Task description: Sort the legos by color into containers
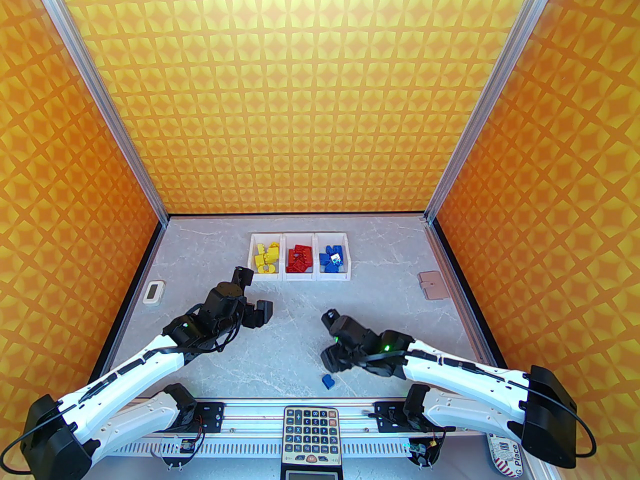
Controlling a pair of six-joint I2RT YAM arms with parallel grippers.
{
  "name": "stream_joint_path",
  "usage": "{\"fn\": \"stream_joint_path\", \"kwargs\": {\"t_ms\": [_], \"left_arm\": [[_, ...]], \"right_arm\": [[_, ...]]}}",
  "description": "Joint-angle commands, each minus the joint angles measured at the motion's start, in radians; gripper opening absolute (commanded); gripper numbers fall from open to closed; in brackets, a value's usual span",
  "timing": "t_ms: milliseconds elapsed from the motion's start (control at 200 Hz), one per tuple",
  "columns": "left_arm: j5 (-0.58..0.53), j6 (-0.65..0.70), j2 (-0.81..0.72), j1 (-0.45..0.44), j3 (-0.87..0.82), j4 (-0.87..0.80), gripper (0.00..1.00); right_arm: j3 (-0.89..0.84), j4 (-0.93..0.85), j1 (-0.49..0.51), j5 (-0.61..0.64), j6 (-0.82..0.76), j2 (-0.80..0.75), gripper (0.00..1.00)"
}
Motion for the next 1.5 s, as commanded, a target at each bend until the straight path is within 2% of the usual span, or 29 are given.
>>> {"fn": "stream_joint_path", "kwargs": {"t_ms": [0,255,850,1060,1275,1495], "left_arm": [[-0.022,-0.01,0.024,0.007,0.013,-0.034,0.82],[-0.023,-0.016,0.04,0.007,0.031,-0.051,0.82],[-0.023,-0.014,0.068,0.007,0.047,-0.075,0.82],[-0.022,-0.014,0.071,0.007,0.046,-0.079,0.82],[-0.023,-0.011,0.076,0.004,0.059,-0.095,0.82],[-0.022,-0.018,0.032,-0.006,0.062,-0.116,0.82]], "right_arm": [[-0.009,0.037,0.052,0.027,0.041,-0.002,0.62],[-0.017,0.047,0.153,0.04,0.061,0.041,0.6],[-0.084,0.122,0.218,0.013,0.119,0.099,0.54],[-0.083,0.121,0.218,0.007,0.121,0.11,0.41],[0.0,0.059,0.212,0.078,0.064,0.09,0.35],[0.049,0.039,0.101,0.053,0.014,0.06,0.31]]}}
